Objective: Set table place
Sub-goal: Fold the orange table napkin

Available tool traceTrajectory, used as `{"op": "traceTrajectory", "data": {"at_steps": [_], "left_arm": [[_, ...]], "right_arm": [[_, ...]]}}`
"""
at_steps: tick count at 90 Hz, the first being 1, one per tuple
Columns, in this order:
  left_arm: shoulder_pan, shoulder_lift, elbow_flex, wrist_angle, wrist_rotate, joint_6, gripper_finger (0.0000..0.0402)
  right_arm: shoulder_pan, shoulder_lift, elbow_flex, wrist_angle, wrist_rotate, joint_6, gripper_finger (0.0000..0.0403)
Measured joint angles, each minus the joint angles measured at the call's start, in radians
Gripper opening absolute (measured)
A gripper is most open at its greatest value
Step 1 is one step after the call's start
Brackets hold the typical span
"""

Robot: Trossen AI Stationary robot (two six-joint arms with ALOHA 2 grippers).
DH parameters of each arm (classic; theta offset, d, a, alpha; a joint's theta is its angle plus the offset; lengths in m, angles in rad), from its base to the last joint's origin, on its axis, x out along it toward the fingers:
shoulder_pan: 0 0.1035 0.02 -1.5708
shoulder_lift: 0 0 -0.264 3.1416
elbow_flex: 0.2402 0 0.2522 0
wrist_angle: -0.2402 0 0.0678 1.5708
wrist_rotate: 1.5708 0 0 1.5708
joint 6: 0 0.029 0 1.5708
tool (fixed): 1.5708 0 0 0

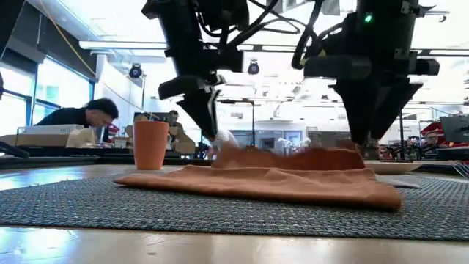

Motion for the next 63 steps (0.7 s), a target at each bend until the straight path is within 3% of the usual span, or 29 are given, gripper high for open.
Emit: {"op": "traceTrajectory", "data": {"at_steps": [7,15,22,40,63], "left_arm": [[0.009,-0.032,0.000,-0.051,0.082,0.000,0.0121],[0.023,-0.054,-0.006,-0.049,0.281,0.029,0.0136],[0.028,-0.054,-0.038,0.014,0.397,0.083,0.0137],[0.022,-0.033,-0.147,0.203,0.473,0.237,0.0130],[0.021,-0.025,-0.235,0.289,0.473,0.262,0.0129]], "right_arm": [[0.051,-0.048,-0.002,0.055,0.074,-0.053,0.0188],[0.117,-0.105,-0.046,0.203,0.168,-0.153,0.0193],[0.158,-0.134,-0.122,0.339,0.167,-0.203,0.0192],[0.147,-0.140,-0.309,0.663,0.081,-0.277,0.0180],[0.060,-0.138,-0.402,0.805,0.088,-0.405,0.0158]]}}
